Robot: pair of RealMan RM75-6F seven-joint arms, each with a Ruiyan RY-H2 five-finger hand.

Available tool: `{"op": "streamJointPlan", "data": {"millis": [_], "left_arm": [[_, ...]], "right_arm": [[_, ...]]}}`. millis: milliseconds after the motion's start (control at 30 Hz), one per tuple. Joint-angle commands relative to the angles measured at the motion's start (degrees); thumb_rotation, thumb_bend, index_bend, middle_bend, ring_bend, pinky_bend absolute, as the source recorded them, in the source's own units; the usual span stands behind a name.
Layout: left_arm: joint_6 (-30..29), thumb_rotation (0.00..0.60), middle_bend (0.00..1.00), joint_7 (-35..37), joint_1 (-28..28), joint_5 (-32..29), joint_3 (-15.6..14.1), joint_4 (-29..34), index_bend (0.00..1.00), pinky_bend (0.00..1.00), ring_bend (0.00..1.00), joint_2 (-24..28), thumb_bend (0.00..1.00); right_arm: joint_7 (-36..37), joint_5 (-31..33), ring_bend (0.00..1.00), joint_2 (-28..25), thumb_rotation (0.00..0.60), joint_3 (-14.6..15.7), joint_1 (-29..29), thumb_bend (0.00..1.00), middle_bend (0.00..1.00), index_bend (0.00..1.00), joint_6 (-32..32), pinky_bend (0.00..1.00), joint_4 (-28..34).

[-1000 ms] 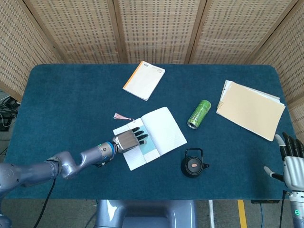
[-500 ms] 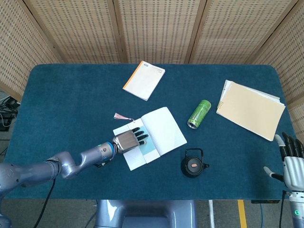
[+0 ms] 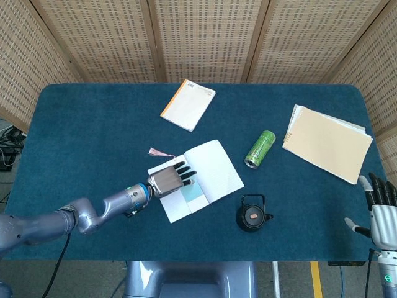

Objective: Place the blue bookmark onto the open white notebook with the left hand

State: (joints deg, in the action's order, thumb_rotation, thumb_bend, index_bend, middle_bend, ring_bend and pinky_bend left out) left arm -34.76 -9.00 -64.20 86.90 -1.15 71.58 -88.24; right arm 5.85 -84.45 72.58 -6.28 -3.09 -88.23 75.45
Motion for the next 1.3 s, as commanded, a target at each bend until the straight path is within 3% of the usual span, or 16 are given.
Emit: {"op": "streamJointPlan", "data": {"millis": [33, 133, 300, 367, 567, 633, 867, 1133, 1300], "left_arm": [[-1.58, 0.6, 0.0, 1.19, 0.7, -0.3, 0.86, 1.82, 0.12, 0.05, 0.0, 1.6, 0.98], [-5.56, 0.6, 0.0, 1.82, 2.91, -1.58, 2.04, 4.85, 0.1, 0.03, 0.0, 3.95, 0.92], [-14.67, 0.6, 0.0, -2.61, 9.07, -5.7, 3.51, 9.07, 0.04, 0.0, 0.0, 6.27, 0.57], [-19.14, 0.6, 0.0, -5.22, 11.94, -7.02, 3.79, 10.16, 0.03, 0.0, 0.0, 6.57, 0.49], [-31.45, 0.6, 0.0, -9.96, 20.1, -7.71, 3.0, 12.82, 0.0, 0.0, 0.0, 6.99, 0.26], [-38.65, 0.6, 0.0, -10.1, 25.69, -8.58, 2.15, 14.73, 0.0, 0.0, 0.0, 7.55, 0.2], [-51.81, 0.6, 0.0, -6.3, 37.04, -5.71, -1.12, 16.62, 0.0, 0.0, 0.0, 8.24, 0.13], [-57.01, 0.6, 0.0, -4.44, 45.98, -4.62, -5.21, 15.96, 0.0, 0.0, 0.0, 10.4, 0.12], [-57.05, 0.6, 0.0, -4.42, 48.04, -3.15, -5.71, 14.32, 0.0, 0.0, 0.0, 10.87, 0.12]], "right_arm": [[0.04, 0.0, 0.0, 0.03, 0.6, 0.04, -0.04, 0.1, 0.0, 0.04, 0.1, 0.0, -0.05], [0.29, 0.14, 0.0, 0.04, 0.6, -0.03, -0.02, 0.1, 0.0, 0.04, 0.14, 0.0, -0.1], [0.43, 0.17, 0.0, -0.06, 0.6, -0.01, -0.04, 0.1, 0.0, 0.04, 0.29, 0.0, -0.01], [0.31, -0.05, 0.0, -0.06, 0.6, 0.08, -0.08, 0.1, 0.0, 0.04, 0.24, 0.0, 0.12], [-0.11, -0.5, 0.0, -0.03, 0.6, 0.31, -0.15, 0.1, 0.0, 0.04, 0.16, 0.0, 0.5], [-0.42, -1.03, 0.0, -0.04, 0.6, 0.51, -0.22, 0.1, 0.0, 0.04, -0.03, 0.0, 0.89], [-1.59, -1.79, 0.0, -0.46, 0.6, 0.64, -0.04, 0.1, 0.0, 0.04, -1.04, 0.0, 2.51], [-3.28, -3.61, 0.0, -1.57, 0.6, 1.23, 0.26, 0.1, 0.0, 0.01, -2.49, 0.0, 5.66], [-4.06, -5.2, 0.0, -1.96, 0.6, 1.92, 0.52, 0.1, 0.0, 0.01, -3.46, 0.0, 6.96]]}}
